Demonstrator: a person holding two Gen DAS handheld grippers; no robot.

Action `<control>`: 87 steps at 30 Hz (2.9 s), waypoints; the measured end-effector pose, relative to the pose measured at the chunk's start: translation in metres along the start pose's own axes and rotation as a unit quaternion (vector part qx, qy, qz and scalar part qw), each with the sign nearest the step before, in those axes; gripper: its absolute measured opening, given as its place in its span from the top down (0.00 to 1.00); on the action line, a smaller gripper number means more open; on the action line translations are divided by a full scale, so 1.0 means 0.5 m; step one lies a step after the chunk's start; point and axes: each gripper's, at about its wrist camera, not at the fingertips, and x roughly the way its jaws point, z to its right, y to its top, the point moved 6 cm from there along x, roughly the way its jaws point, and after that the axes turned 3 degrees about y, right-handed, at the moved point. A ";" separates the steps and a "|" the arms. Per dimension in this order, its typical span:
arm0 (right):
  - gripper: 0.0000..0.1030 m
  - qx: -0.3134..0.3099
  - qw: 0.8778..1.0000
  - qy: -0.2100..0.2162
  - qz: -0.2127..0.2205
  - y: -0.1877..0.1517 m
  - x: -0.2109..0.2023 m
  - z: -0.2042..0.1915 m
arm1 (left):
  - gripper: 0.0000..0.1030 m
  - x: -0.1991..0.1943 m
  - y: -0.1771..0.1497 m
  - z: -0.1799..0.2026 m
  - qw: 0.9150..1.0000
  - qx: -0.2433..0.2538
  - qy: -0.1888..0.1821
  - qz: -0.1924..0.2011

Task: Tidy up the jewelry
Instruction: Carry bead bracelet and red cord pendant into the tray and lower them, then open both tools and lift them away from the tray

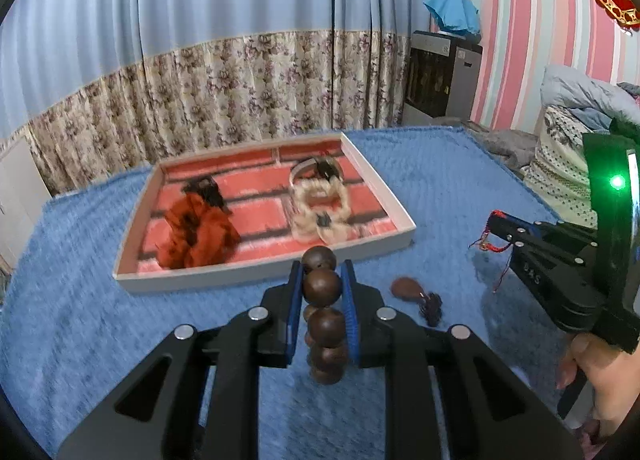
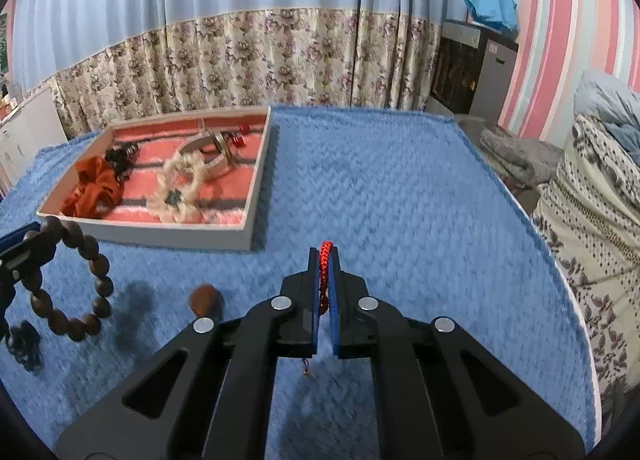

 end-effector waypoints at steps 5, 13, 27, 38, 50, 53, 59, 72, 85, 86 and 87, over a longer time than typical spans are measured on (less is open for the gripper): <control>0.95 -0.001 1.000 0.006 0.008 0.040 0.001 -0.019 | 0.81 -0.002 0.041 -0.038 1.000 -0.015 -0.008 -0.003; 0.95 -0.021 1.000 0.010 0.009 0.111 0.028 -0.074 | 0.81 -0.013 0.118 -0.079 1.000 0.005 0.006 0.016; 0.95 -0.025 0.999 0.025 0.000 0.197 0.159 -0.180 | 0.81 0.121 0.161 -0.193 1.000 0.005 0.025 -0.005; 0.95 -0.028 0.999 0.016 -0.032 0.163 0.247 -0.199 | 0.81 0.228 0.098 -0.290 0.997 -0.046 0.037 -0.042; 0.95 -0.030 0.998 0.006 -0.056 0.128 0.278 -0.202 | 0.80 0.272 0.031 -0.331 0.994 -0.069 0.051 -0.060; 0.95 -0.024 0.997 0.009 -0.069 0.117 0.292 -0.200 | 0.80 0.277 0.025 -0.338 0.994 -0.077 0.052 -0.060; 0.95 -0.015 0.997 0.014 -0.075 0.107 0.300 -0.199 | 0.79 0.288 0.022 -0.344 0.993 -0.082 0.053 -0.062; 0.65 -0.023 0.996 0.021 -0.085 0.089 0.305 -0.210 | 0.50 0.298 0.011 -0.358 0.991 -0.090 0.066 -0.070; 0.17 -0.036 0.999 0.020 -0.034 0.138 0.212 -0.201 | 0.18 0.215 0.044 -0.323 0.995 -0.072 0.048 -0.041; 0.16 -0.035 0.999 0.018 -0.031 0.141 0.204 -0.200 | 0.18 0.204 0.047 -0.322 0.996 -0.072 0.048 -0.037; 0.13 -0.035 0.999 0.015 -0.024 0.144 0.192 -0.198 | 0.18 0.195 0.051 -0.321 0.996 -0.072 0.049 -0.034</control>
